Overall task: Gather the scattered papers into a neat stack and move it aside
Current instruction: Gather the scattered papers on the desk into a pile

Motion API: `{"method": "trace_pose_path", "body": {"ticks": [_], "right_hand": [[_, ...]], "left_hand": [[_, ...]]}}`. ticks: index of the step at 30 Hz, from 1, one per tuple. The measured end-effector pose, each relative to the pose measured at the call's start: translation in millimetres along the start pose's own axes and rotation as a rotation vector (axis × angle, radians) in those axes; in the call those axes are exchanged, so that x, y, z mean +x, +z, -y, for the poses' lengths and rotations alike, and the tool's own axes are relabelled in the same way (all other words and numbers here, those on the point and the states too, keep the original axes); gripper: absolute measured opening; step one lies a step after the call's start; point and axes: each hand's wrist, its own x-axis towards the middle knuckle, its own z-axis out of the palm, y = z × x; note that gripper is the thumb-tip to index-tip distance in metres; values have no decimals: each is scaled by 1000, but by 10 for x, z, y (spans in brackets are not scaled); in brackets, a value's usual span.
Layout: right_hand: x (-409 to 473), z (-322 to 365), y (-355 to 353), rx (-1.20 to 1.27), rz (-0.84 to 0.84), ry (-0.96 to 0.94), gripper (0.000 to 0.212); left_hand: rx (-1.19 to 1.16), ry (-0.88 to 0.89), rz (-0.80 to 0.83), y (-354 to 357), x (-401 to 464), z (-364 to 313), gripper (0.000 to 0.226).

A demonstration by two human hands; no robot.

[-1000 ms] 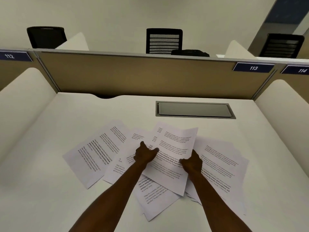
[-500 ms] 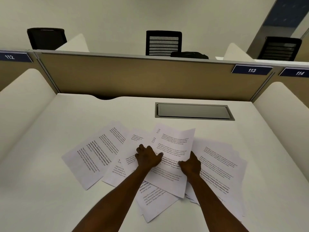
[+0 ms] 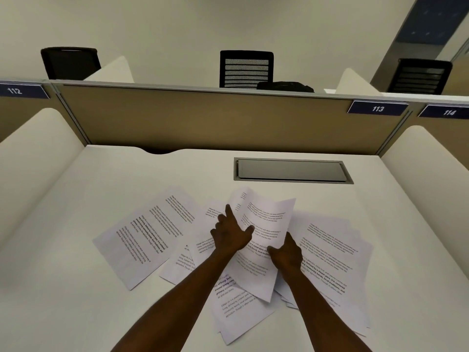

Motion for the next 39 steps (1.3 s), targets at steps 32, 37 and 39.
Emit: {"method": "trace_pose_path", "body": {"ticks": [32,37,39], "right_hand": [[30,198,-519,518,305,-47,48],[-85,161,-480,372,329,-94,51],[-128,126,-432,324,328,-110,50]], "left_hand": [[-921,-26,213,-475,-955,631,47],[-622,-289,60,-217,-1143,885,66],[-542,-297,55,-174,-1193,885,71]]}}
